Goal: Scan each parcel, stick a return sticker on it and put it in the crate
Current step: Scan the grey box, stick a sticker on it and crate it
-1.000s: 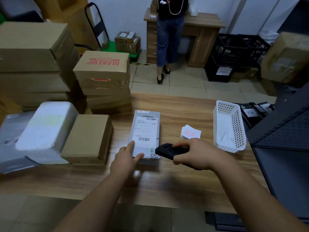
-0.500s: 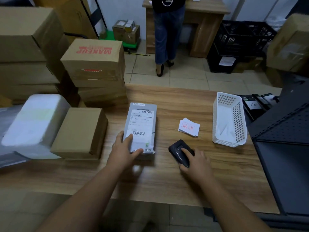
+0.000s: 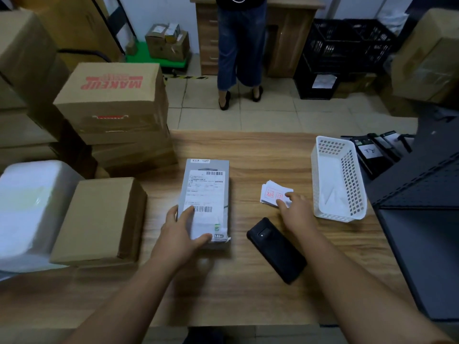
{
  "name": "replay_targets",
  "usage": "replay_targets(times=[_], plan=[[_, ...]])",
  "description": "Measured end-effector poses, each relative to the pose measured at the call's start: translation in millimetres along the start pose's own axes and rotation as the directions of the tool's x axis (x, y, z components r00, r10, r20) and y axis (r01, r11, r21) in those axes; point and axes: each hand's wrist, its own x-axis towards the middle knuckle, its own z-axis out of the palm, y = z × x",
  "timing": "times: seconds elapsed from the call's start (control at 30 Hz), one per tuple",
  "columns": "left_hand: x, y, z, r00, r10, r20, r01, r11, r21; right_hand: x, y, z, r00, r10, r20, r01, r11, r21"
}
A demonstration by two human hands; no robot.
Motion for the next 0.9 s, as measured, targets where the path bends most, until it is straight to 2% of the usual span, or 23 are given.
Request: replay_targets(times=[0.1, 0.17, 0.23, 0.3, 0.4, 0.5, 0.63, 0.8, 0.9], plan=[[14.7, 6.3, -1.9, 0.999, 0.031, 0.007, -0.031, 0.999, -0.005, 15.9, -2.7, 0.5, 0.999, 0.027, 0.041, -0.025, 0.999, -0.048], [22.8, 12.9, -4.9, 0.998, 0.053, 0.023, -0.054, 0.996, 0.075, 24.5, -5.5, 0.4, 0.996, 0.034, 0.081, -0.023, 0.990, -0.138], [29.2, 16.6, -6.7, 0.990, 0.136, 0.029, -0.139, 0.976, 0.168, 33.8, -8.0, 0.5, 0.992, 0.052, 0.111, -0.028, 0.978, -0.204], [35.8, 17.5, -6.6, 0.966, 0.255, 0.042, -0.257, 0.938, 0.233, 42.9, -10.1, 0.3, 0.989, 0.084, 0.120, -0.059, 0.978, -0.200], [49.1, 18.6, -2.3, 0.943, 0.324, 0.081, -0.333, 0.894, 0.299, 56.5, -13.1, -0.2, 0.983, 0.122, 0.137, -0.099, 0.982, -0.161], [56.1, 21.2, 6.6, 0.942, 0.303, 0.143, -0.335, 0.871, 0.360, 67.2, -14.3, -4.6, 0.976, 0.166, 0.142, -0.152, 0.983, -0.107], [54.9, 20.6, 11.3, 0.952, 0.284, 0.111, -0.305, 0.886, 0.349, 73.4, -8.7, -12.0, 0.977, 0.178, 0.121, -0.169, 0.982, -0.078], [43.5, 21.4, 7.6, 0.973, 0.192, 0.127, -0.226, 0.903, 0.365, 77.0, -12.3, -22.7, 0.959, 0.222, 0.177, -0.213, 0.975, -0.067], [35.7, 25.5, 3.8, 0.980, 0.134, 0.144, -0.179, 0.912, 0.369, 77.5, -17.4, -36.4, 0.955, 0.198, 0.221, -0.206, 0.979, 0.012]])
